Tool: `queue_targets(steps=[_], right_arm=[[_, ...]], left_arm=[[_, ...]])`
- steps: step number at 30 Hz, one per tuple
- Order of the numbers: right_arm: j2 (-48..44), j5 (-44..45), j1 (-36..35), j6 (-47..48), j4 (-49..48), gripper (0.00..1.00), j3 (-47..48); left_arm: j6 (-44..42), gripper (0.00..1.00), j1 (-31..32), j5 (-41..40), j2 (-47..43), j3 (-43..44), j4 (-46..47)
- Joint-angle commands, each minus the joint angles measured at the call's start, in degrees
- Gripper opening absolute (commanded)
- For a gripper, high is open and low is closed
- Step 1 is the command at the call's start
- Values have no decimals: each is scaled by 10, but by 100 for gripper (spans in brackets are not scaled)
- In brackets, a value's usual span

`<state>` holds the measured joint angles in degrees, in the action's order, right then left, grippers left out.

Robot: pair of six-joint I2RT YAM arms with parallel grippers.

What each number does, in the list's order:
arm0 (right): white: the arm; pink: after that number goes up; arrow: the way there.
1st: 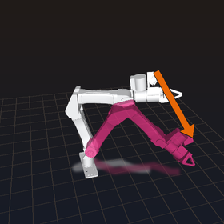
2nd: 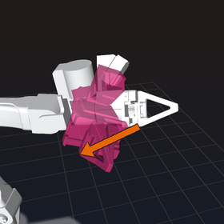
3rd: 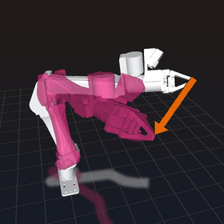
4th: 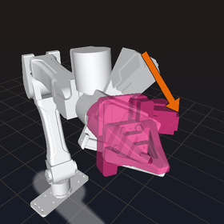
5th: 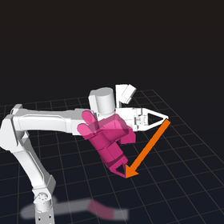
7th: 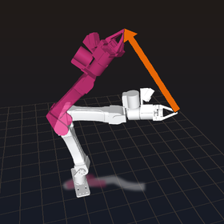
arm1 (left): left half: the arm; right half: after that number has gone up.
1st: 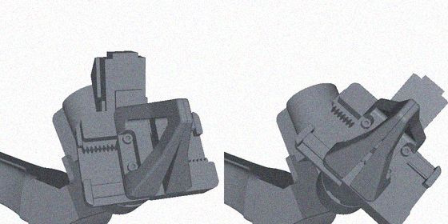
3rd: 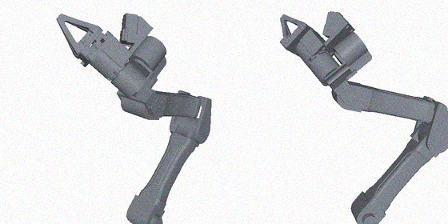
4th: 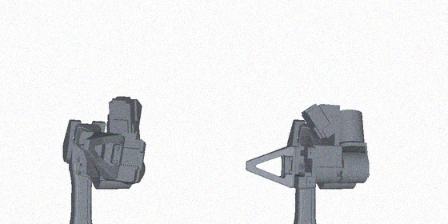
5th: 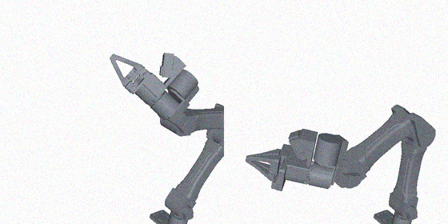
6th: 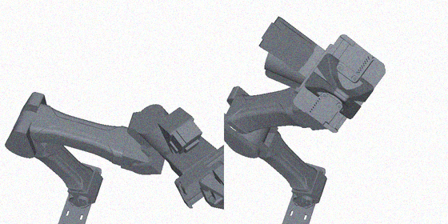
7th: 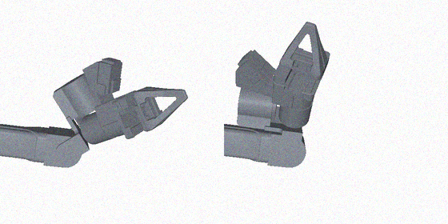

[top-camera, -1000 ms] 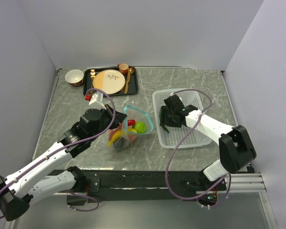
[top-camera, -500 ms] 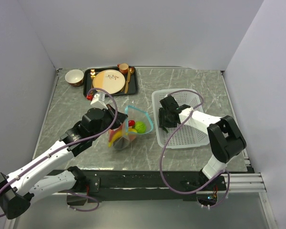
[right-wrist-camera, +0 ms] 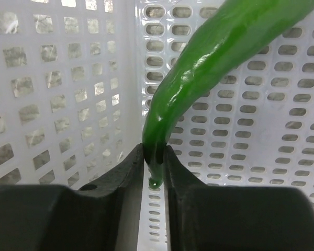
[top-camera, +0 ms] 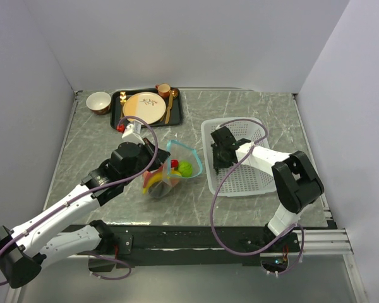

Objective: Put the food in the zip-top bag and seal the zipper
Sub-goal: Pick up the fake vegetable from the bin, then place the fake fruit in the zipper food storage bag.

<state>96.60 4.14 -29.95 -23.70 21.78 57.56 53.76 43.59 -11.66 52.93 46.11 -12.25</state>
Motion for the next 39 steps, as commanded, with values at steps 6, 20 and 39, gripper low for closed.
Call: queue_targets(steps=[6, 20, 39], right_arm=[[-32, 11, 7, 14, 0, 4, 8], [-182, 13, 19, 1, 45, 2, 18], [-384, -403, 23, 41, 71, 7, 7]], left_arm=[[-1, 1, 1, 3, -12, 14, 20], [1, 1, 0, 8, -8, 8, 27], [-2, 1, 1, 13, 21, 22, 43]])
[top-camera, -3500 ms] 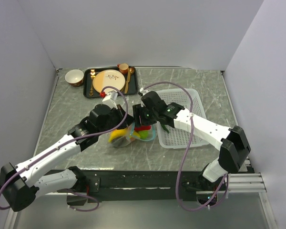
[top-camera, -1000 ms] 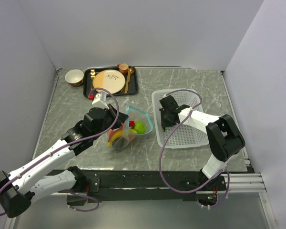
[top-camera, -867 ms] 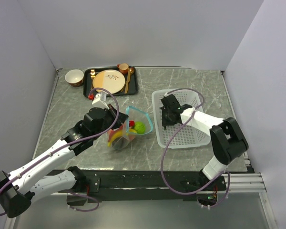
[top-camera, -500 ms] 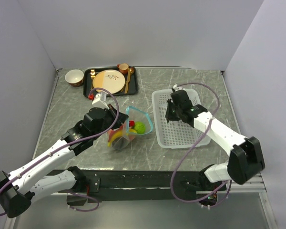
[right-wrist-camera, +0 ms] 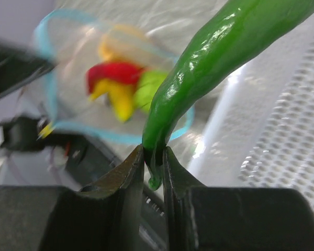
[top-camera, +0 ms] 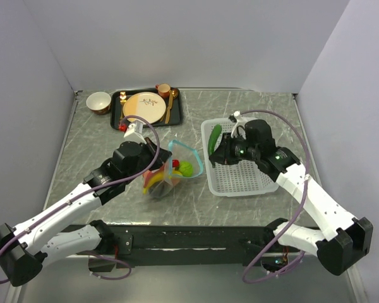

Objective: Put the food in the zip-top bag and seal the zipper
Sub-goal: Place the fake fruit in the zipper food storage bag.

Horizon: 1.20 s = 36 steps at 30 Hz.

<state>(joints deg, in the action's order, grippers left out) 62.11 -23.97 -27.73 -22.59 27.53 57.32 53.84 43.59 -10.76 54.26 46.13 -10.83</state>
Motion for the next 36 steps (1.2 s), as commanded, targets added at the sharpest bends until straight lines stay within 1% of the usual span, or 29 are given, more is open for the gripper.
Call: queue_targets(steps=[1, 7, 9, 12, 13, 14, 17, 19, 23, 27, 32, 36], right_arm=[[-46, -129, 2, 33, 20, 8, 8], [-76, -189, -7, 50, 45, 9, -7], [-71, -190, -16, 54, 57, 9, -17], [-54, -182, -57, 65, 68, 9, -27], [-45, -165, -70, 66, 68, 9, -28], [-38, -159, -99, 69, 72, 9, -27], [-12, -151, -145, 75, 72, 9, -24], [1, -142, -161, 71, 61, 9, -24], [20, -144, -167, 83, 61, 9, -18], [40, -172, -167, 105, 68, 10, -7], [73, -200, -167, 134, 72, 10, 2], [91, -199, -167, 144, 67, 10, 13]], left_arm=[[-4, 1, 1, 1, 9, 26, 29], [-4, 1, 1, 0, 23, 26, 48], [-5, 1, 1, 3, 31, 28, 50], [-9, 1, 1, 4, 37, 35, 51], [-11, 1, 0, 4, 37, 38, 49], [-13, 1, 0, 3, 36, 40, 48], [-16, 1, 0, 2, 31, 41, 43], [-18, 1, 0, 5, 28, 40, 41], [-18, 1, 1, 11, 13, 29, 41], [-46, 1, 1, 39, 6, 22, 42], [-96, 1, 0, 117, 4, 19, 42], [-113, 1, 0, 155, 8, 20, 28]])
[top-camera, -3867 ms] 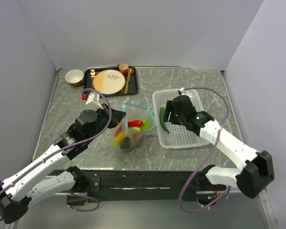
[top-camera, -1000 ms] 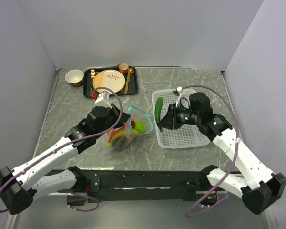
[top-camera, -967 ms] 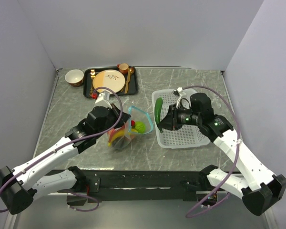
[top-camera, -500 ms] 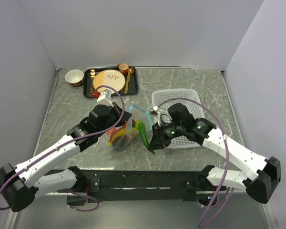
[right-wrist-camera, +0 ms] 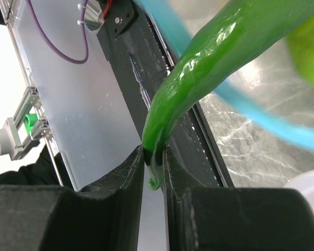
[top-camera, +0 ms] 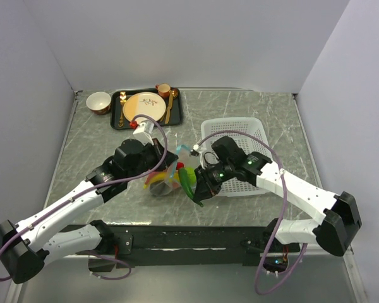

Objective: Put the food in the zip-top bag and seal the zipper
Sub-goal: Place the fake fruit in the zipper food storage bag.

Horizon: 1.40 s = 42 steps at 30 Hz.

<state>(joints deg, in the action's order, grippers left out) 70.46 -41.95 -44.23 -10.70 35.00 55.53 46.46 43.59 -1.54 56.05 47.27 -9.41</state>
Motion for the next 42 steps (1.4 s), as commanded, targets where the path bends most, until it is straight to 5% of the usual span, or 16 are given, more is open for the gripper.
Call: queue_targets(steps=[1, 10, 29, 32, 35, 38, 42], right_arm=[[10, -16, -2, 27, -8, 10, 34], [20, 13, -1, 2, -42, 10, 56], [132, 268, 6, -136, -139, 12, 103], [119, 296, -3, -150, -163, 22, 86], [92, 317, -3, -158, -177, 61, 67], [41, 357, -4, -166, -184, 82, 47], [-29, 427, -2, -173, -170, 95, 35]], left_arm=[[-40, 1, 1, 68, -6, 11, 9], [-25, 1, 1, 90, -3, -2, 22], [-11, 1, 0, 106, -2, 9, 41], [0, 1, 1, 81, -8, 6, 40], [7, 1, 1, 56, -8, 11, 30], [11, 1, 1, 38, -2, 17, 21], [25, 1, 1, 17, 2, 17, 11]])
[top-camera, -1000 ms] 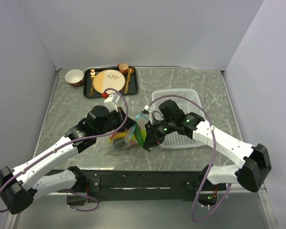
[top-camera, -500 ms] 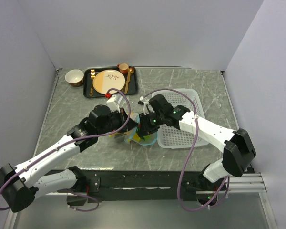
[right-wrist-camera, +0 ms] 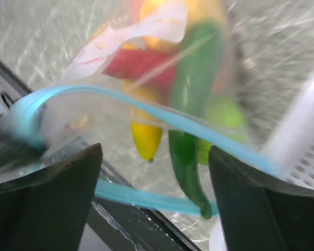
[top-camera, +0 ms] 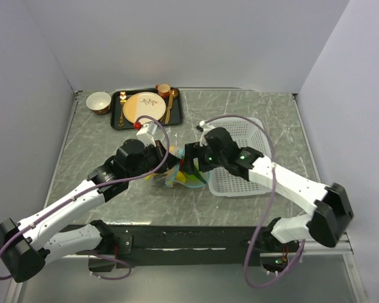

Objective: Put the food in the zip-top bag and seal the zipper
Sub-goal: Place the fake fruit in the zipper food storage bag, then zip the zipper food storage bag at the center of the board.

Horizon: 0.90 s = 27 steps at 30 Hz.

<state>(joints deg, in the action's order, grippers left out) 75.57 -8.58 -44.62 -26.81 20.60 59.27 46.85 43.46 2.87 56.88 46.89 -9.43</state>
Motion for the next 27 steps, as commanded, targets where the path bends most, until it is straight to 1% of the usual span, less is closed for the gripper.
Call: queue_targets(steps=[1, 2, 4, 6, 7, 10, 13, 14, 17, 21, 23, 24, 25, 27], right_arm=[[-94, 108, 1, -13, -15, 97, -3], [-117, 123, 2, -12, -12, 100, -8], [-136, 141, 7, -15, 14, 100, -8], [-141, 155, 15, -16, 29, 100, -13], [-140, 160, 16, -25, 46, 100, -15], [-137, 160, 23, -46, 65, 98, -32], [-134, 149, 23, -84, 69, 87, -58], [-135, 144, 23, -93, 70, 76, -63], [-140, 114, 23, -130, 56, 61, -86], [-149, 88, 23, -172, 27, 57, -110], [-153, 60, 23, -187, 13, 56, -122], [-154, 53, 23, -192, -2, 54, -126], [-149, 48, 23, -194, -4, 51, -127], [-141, 42, 23, -206, -4, 50, -122]], left_arm=[[24, 1, 2, -27, -7, 20, 10], [25, 1, 2, -27, -7, 19, 11], [32, 1, 2, -27, -7, 17, 13], [36, 1, 2, -27, -7, 16, 17], [39, 1, 2, -44, -7, 18, 16], [45, 1, 2, -59, -12, 21, 14], [50, 1, 2, -77, -22, 24, 9], [51, 1, 2, -84, -28, 25, 7], [55, 1, 2, -116, -44, 26, -11], [74, 1, 1, -167, -67, 23, -49], [78, 1, 2, -190, -81, 19, -59], [83, 1, 2, -196, -85, 16, -66], [84, 1, 1, -200, -89, 16, -69], [89, 1, 2, -206, -97, 13, -72]])
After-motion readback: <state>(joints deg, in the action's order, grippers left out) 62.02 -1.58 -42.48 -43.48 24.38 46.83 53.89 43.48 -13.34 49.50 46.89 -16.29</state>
